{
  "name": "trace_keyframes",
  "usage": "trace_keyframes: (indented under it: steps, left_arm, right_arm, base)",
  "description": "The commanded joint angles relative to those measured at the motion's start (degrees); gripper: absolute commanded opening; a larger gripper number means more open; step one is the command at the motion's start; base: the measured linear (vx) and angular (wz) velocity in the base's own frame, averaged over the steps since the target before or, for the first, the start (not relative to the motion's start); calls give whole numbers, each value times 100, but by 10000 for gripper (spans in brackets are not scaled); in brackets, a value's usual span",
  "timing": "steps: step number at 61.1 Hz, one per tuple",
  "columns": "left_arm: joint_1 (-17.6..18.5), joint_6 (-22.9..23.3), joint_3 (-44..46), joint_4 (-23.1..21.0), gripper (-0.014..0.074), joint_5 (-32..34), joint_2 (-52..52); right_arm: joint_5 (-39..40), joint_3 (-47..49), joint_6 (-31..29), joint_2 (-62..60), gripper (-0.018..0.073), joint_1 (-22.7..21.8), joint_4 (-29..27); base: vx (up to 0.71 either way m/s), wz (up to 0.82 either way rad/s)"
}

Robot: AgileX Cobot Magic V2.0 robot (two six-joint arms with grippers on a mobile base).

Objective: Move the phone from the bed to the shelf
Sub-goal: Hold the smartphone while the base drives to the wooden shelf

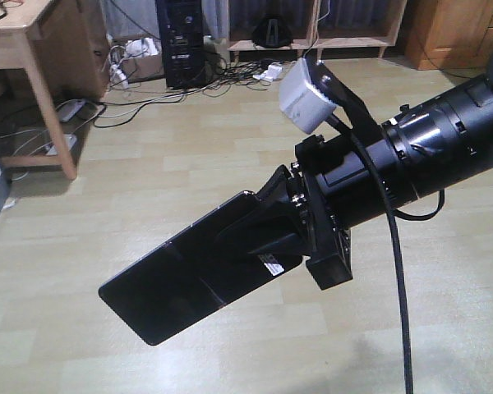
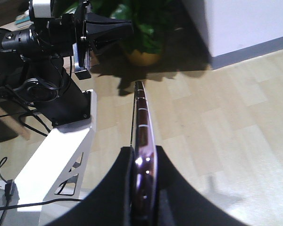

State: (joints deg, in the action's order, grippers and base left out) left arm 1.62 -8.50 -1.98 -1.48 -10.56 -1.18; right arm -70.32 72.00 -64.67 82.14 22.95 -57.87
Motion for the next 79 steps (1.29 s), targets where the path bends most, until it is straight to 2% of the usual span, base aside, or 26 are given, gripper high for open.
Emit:
trace_keyframes:
  steps: [1, 79]
  left_arm:
    - [15, 33, 132, -52, 1, 412, -23]
    - [15, 33, 132, -52, 1, 412, -23]
  right_arm:
    - [-331, 147, 15, -216, -2, -9, -457]
    - [-331, 147, 15, -216, -2, -9, -457]
  base:
    - [39, -18]
    - [40, -24]
